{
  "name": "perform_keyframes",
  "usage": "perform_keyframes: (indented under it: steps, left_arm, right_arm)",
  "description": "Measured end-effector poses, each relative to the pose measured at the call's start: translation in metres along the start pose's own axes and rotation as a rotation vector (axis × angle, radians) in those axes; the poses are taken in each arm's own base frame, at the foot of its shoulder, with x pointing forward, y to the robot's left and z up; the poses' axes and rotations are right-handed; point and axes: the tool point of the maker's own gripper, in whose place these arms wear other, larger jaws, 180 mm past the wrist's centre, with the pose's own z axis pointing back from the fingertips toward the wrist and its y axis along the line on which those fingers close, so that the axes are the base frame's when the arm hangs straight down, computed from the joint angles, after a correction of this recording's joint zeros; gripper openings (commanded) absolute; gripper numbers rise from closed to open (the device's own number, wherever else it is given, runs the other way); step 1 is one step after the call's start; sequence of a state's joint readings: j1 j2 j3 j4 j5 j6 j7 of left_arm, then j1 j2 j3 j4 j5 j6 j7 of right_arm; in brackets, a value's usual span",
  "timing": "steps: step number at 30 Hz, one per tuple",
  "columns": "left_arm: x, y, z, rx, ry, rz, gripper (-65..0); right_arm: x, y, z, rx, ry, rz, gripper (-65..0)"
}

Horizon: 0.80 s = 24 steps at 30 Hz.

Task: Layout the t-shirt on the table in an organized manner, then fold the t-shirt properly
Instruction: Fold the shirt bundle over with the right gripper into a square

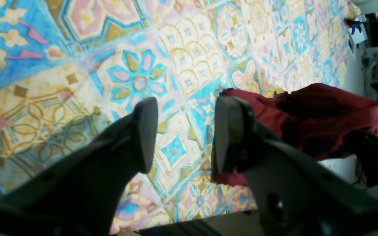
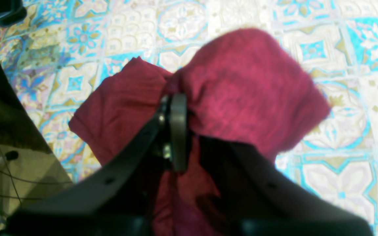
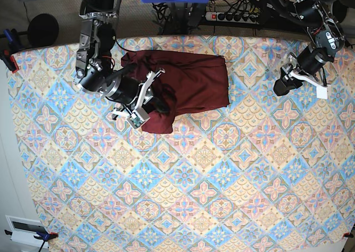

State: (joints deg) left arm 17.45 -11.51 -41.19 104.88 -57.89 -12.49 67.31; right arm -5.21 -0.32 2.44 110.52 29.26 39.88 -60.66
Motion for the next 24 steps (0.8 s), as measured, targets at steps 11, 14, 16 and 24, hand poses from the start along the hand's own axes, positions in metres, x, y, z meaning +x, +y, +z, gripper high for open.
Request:
perform_keyframes:
  steps: [11, 14, 16, 24]
  left_arm:
    - [0.001, -0.001, 0.0, -0.002, -0.002, 0.001, -37.3]
    - [0.0, -0.001, 0.0, -0.002, -0.002, 0.0, -37.3]
    - [0.001, -0.001, 0.0, -0.002, -0.002, 0.0, -37.3]
    - [0.001, -0.001, -0.001, -0.003, -0.002, 0.0, -37.3]
  right_arm:
    - [0.01, 0.034, -0.017, 0.087, -0.014, 0.023, -64.9]
    - [0.018, 0.046, -0.025, 0.102, -0.038, 0.041, -64.9]
    - [0.018, 0.059, -0.033, 0.115, -0.017, 0.101, -64.9]
    - [-0.005, 0.098, -0.061, 0.172, 0.074, 0.25, -63.1]
